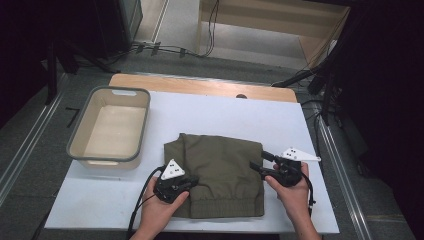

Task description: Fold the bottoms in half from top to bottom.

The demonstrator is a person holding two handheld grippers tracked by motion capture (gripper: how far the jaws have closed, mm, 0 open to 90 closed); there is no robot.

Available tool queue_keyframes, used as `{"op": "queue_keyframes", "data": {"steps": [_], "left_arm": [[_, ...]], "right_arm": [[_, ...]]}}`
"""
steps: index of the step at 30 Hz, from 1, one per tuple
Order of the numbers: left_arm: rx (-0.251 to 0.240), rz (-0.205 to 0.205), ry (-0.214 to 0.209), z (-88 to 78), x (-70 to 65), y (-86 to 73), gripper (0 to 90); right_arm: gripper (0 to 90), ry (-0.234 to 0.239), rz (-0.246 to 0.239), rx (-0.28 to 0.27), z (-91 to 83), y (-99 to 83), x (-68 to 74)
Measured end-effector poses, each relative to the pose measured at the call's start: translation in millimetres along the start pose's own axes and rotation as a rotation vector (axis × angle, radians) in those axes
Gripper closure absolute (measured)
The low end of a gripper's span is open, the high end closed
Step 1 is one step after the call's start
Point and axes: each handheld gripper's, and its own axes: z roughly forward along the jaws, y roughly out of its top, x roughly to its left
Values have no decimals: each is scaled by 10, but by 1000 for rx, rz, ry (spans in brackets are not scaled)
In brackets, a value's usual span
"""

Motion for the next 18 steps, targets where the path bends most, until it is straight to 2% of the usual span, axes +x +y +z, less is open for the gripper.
{"op": "queue_keyframes", "data": {"steps": [1, 2, 4, 5, 10, 18], "left_arm": [[0, 0, 0, 0, 0, 0, 838], [0, -1, 0, -1, 0, 0, 838], [-1, -2, -2, 0, 1, -1, 838], [0, -2, -3, -1, 3, -1, 838], [2, 2, -5, -1, 2, -1, 846], [3, 7, -14, -2, -2, -3, 876]], "right_arm": [[282, 0, 0, 0, 0, 0, 0], [204, -5, -8, 10, 38, 41, -21], [184, -11, -12, 11, 56, 59, -32], [139, -11, -7, 19, 89, 91, -62], [79, -17, -2, 33, 170, 131, -154], [75, -59, 5, 49, 280, 143, -252]]}}
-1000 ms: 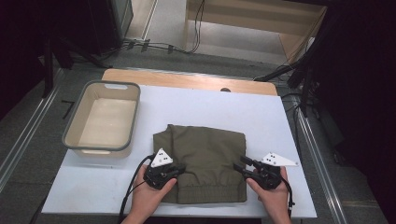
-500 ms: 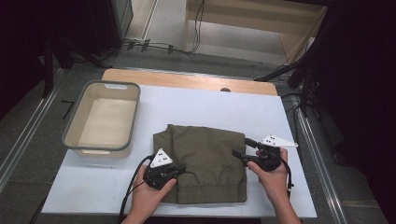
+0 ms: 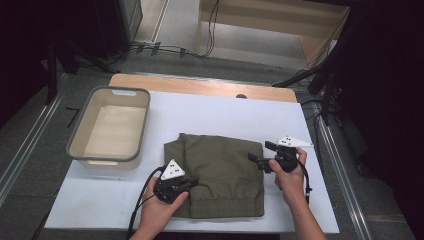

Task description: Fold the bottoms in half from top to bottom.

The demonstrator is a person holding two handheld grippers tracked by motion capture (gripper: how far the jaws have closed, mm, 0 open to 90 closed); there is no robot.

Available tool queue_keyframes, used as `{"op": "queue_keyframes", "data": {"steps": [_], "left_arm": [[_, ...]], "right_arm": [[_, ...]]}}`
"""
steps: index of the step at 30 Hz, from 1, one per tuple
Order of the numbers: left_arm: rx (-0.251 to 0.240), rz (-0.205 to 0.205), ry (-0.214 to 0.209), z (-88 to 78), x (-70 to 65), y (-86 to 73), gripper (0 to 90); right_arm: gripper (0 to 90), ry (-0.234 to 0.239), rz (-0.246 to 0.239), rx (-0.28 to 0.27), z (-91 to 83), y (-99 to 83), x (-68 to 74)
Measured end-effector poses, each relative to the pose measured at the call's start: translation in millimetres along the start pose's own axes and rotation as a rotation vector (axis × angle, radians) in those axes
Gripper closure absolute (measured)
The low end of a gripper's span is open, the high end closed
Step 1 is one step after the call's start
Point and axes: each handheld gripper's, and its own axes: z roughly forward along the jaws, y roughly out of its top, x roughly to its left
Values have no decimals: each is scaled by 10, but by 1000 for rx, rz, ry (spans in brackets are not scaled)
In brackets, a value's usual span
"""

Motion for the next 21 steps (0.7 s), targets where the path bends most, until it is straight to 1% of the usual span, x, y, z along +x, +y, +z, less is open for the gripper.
{"op": "queue_keyframes", "data": {"steps": [4, 5, 7, 8, 9, 10, 11, 13, 14, 16, 18, 20, 21], "left_arm": [[0, -2, 0, 1, 0, 0, 875], [1, -1, 0, 1, 1, 0, 876], [2, -2, 2, 2, 1, 0, 876], [2, -3, 3, 2, 1, 0, 876], [2, -3, 3, 3, 0, 0, 876], [3, -3, 3, 3, 1, 0, 876], [3, -3, 1, 4, 1, 0, 881], [5, -2, 1, 4, -1, 0, 882], [4, -2, 1, 5, -1, 0, 883], [5, -1, 1, 5, -2, 0, 884], [4, -1, 2, 4, -4, -1, 884], [5, 0, 3, 5, -5, -1, 884], [8, 1, 5, 7, -4, 0, 884]], "right_arm": [[69, -12, 4, 13, 51, 20, -40], [36, -12, 9, 17, 83, 38, -79], [35, -13, 14, 21, 98, 46, -102], [33, -22, 25, 36, 131, 56, -139], [33, -22, 25, 36, 131, 56, -139], [22, -30, 25, 53, 171, 56, -168], [14, -28, 28, 65, 191, 55, -180], [14, -29, 27, 72, 212, 53, -191], [14, -36, 29, 83, 256, 55, -202], [14, -39, 32, 85, 279, 58, -202], [14, -37, 22, 93, 345, 65, -202], [14, -37, 16, 97, 365, 66, -200], [14, -35, 16, 105, 408, 57, -200]]}}
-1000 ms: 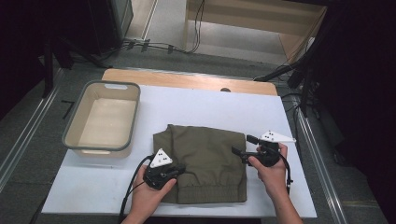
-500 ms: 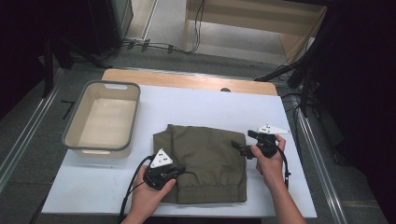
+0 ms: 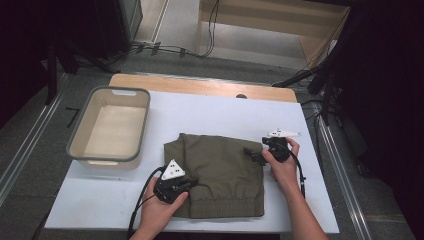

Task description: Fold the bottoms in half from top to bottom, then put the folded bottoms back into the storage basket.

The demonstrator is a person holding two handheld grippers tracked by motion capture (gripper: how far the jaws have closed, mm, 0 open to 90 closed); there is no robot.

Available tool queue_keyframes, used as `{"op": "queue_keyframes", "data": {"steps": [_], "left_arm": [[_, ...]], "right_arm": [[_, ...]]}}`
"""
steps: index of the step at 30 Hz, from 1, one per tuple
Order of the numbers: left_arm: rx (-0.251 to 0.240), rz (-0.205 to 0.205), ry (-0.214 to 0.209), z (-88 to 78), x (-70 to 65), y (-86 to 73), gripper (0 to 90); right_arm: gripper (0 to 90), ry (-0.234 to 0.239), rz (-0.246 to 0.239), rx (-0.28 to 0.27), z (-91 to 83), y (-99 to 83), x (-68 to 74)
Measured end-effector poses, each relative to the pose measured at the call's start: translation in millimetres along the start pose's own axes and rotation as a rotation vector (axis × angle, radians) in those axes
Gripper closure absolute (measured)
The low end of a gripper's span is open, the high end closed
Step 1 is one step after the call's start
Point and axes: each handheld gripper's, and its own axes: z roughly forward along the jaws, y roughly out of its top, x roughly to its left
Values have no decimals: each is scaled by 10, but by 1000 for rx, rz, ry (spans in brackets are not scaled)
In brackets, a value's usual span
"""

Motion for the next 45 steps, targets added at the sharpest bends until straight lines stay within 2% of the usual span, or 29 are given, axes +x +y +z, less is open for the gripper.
{"op": "queue_keyframes", "data": {"steps": [7, 12, 27, 35, 38, 45], "left_arm": [[0, -1, 1, 0, -1, -1, 884], [-2, -1, 1, -2, -4, -4, 885], [8, 1, 5, 7, -9, -3, 885], [7, 1, 6, 6, -12, -6, 884], [7, 2, 5, 7, -13, -6, 884], [7, 2, 2, 2, -12, -7, 885]], "right_arm": [[15, 15, 5, 29, 94, -37, -51], [15, 31, 35, 41, 133, -56, -96], [39, -18, -32, 64, 163, -56, -37], [39, -14, -24, 60, 194, -18, -73], [102, -8, -55, 61, 192, -26, -44], [198, 25, -55, 48, 140, -69, -46]]}}
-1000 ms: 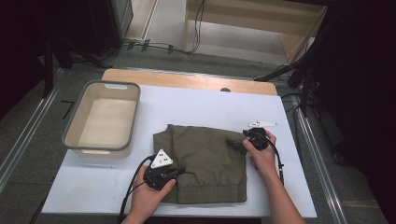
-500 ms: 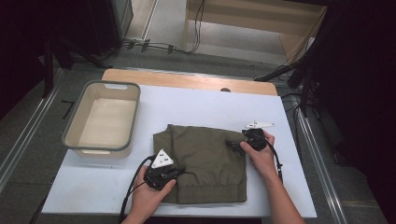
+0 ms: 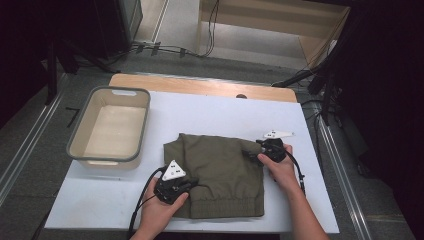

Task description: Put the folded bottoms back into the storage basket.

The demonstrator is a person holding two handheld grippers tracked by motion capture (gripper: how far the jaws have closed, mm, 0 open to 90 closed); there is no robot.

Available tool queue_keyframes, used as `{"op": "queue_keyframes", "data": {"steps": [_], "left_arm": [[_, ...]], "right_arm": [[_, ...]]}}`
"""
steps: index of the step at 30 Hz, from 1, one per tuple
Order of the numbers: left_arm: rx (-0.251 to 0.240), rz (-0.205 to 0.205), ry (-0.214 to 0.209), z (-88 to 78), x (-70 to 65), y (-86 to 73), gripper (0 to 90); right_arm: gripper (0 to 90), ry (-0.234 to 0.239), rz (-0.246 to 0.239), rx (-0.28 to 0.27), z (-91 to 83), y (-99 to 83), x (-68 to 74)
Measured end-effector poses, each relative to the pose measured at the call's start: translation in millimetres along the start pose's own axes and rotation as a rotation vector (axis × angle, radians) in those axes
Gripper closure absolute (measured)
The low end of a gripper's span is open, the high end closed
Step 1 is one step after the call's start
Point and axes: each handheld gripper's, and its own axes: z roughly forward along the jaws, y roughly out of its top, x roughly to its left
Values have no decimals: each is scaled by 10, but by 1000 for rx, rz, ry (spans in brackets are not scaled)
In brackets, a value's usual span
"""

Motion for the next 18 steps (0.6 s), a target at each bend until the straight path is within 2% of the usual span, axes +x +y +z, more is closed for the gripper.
{"op": "queue_keyframes", "data": {"steps": [7, 8, 9, 10, 11, 12, 13, 14, 15, 16, 17, 18], "left_arm": [[-13, -5, -5, -9, 8, -3, 870], [-21, -6, 0, -23, 11, -6, 843], [-21, -6, 0, -23, 11, -6, 813], [-45, -17, 3, -54, 23, -7, 761], [-45, -17, 3, -54, 23, -7, 694], [-83, -22, 16, -98, 32, -4, 597], [-83, -22, 16, -98, 32, -4, 506], [-93, -30, 8, -116, 41, 1, 506], [-84, -37, -9, -136, 68, 12, 308], [-77, -38, -4, -141, 72, 12, 238], [-77, -38, -4, -141, 72, 12, 178], [-70, -36, 4, -145, 74, 12, 178]], "right_arm": [[321, -22, -2, 1, -34, -36, 50], [392, -18, 6, -3, -51, -50, 58], [392, -18, 6, -3, -51, -50, 58], [492, -6, 9, -7, -71, -72, 63], [492, -6, 9, -7, -71, -72, 63], [604, 12, 6, -8, -88, -93, 81], [604, 12, 6, -8, -88, -93, 81], [644, 17, 4, -5, -94, -100, 92], [709, 28, 14, -6, -106, -117, 114], [723, 31, 18, -9, -112, -125, 121], [723, 31, 18, -9, -112, -125, 121], [736, 34, 21, -13, -123, -131, 125]]}}
